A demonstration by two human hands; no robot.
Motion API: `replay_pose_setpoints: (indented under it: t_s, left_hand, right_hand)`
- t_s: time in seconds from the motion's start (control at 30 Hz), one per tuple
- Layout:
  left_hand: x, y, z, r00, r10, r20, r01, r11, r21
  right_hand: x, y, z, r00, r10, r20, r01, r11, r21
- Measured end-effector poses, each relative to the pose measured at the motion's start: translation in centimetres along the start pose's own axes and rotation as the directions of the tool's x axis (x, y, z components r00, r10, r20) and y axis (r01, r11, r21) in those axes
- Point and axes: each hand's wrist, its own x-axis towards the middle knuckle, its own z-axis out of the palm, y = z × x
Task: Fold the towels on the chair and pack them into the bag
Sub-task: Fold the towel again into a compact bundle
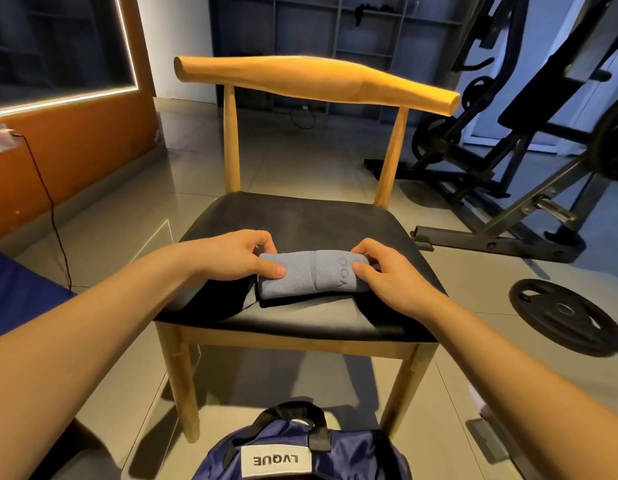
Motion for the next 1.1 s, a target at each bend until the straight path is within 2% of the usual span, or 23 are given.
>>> replay_pose_setpoints:
  t_s: [0.17, 0.27, 0.33, 0.43, 0.5, 0.53, 0.57, 0.63, 0.7, 0.73, 0.77, 0.93, 1.1]
  left_hand:
    - [-1.0, 0.7, 0.9, 0.995, 0.073, -0.069, -0.073, 0.997, -0.009]
    - [-1.3, 0.7, 1.1, 0.986, 0.102, -0.135, -0.121, 0.983, -0.139]
    - [-1.7, 0.6, 1.0, 0.966, 0.134, -0.222, -0.176, 0.967, -0.182]
    - [-2.6, 1.3, 0.1, 0.918, 0.263, -0.298, -0.311, 0.942, -0.129]
    - [-3.7, 2.3, -0.7, 0.905, 0.351, -0.239, -0.383, 0.918, -0.101]
    - [-4.2, 2.7, -1.1, 0.906, 0.387, -0.171, -0.408, 0.907, -0.110]
    - [-4.7, 3.0, -1.3, 0.903, 0.419, -0.090, -0.428, 0.895, -0.127]
    - [-5.3, 3.7, -1.2, 0.881, 0.470, 0.050, -0.457, 0.875, -0.161]
    - [-5.5, 3.9, -0.6, 0.867, 0.486, 0.111, -0.464, 0.868, -0.177]
    - [-5.5, 3.8, -0.4, 0.868, 0.482, 0.116, -0.461, 0.870, -0.174]
    - [-5.5, 3.7, -0.1, 0.872, 0.475, 0.117, -0.455, 0.875, -0.168]
    - [-5.7, 2.4, 1.7, 0.902, 0.400, 0.165, -0.382, 0.915, -0.130]
    - [-6.2, 0.5, 5.2, 0.925, 0.287, 0.248, -0.245, 0.951, -0.188]
  right_hand:
    - [-0.5, 0.1, -1.2, 0.998, -0.007, 0.057, 0.005, 0.999, 0.035]
    - [-0.7, 0.0, -1.3, 0.998, -0.005, 0.058, 0.003, 1.000, 0.025]
    - [-0.8, -0.4, -1.9, 0.998, 0.009, 0.065, -0.010, 1.000, 0.025]
    - [-1.2, -2.5, -3.9, 0.999, -0.031, 0.014, 0.030, 0.999, 0.016]
    - [-2.1, -4.9, -4.9, 0.995, -0.060, -0.084, 0.063, 0.997, 0.032]
    - [-2.6, -6.1, -4.9, 0.994, -0.068, -0.084, 0.073, 0.995, 0.070]
    - [-3.2, -7.2, -4.5, 0.997, -0.072, -0.021, 0.074, 0.989, 0.125]
    - [-4.3, -8.4, -2.8, 0.971, -0.049, 0.234, -0.007, 0.973, 0.232]
    - [-5.6, -8.2, -0.7, 0.876, -0.015, 0.483, -0.177, 0.920, 0.350]
    - [-6.3, -7.9, 0.1, 0.830, -0.020, 0.557, -0.251, 0.879, 0.405]
    - [-6.8, -7.7, 0.6, 0.812, -0.014, 0.583, -0.295, 0.853, 0.431]
    - [-9.9, -6.6, 2.0, 0.871, 0.097, 0.481, -0.332, 0.838, 0.433]
    - [-13.6, -5.1, 3.5, 0.837, 0.140, 0.529, -0.432, 0.763, 0.481]
